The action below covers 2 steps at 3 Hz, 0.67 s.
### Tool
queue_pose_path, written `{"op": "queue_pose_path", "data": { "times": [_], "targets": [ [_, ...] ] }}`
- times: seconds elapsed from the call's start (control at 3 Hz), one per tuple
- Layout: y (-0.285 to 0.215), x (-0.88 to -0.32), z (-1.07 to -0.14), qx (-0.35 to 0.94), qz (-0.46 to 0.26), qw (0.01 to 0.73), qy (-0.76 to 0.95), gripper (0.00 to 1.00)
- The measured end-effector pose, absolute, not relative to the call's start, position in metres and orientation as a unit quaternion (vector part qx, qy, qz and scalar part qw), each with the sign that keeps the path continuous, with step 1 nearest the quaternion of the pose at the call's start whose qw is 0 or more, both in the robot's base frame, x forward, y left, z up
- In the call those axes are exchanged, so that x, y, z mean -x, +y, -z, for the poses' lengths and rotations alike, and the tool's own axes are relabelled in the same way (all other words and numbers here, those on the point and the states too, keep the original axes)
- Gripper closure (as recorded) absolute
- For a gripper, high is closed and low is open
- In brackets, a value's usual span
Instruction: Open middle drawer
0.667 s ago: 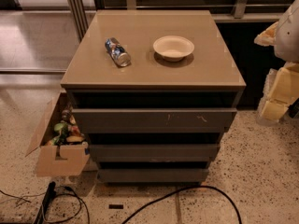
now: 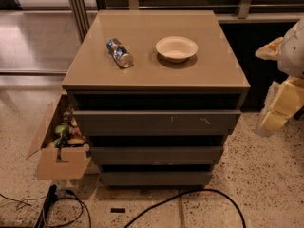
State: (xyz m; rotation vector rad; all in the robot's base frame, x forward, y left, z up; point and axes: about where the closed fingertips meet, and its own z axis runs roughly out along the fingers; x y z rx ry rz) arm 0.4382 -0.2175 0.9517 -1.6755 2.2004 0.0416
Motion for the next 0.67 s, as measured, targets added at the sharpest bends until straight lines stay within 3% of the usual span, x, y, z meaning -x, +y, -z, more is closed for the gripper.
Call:
{"op": "queue_pose_path", "data": {
  "times": [0.67],
  "targets": [
    [-0.2, -0.429, -0.854, 0.55, -0.125, 0.246, 0.788, 0.0]
  ]
}}
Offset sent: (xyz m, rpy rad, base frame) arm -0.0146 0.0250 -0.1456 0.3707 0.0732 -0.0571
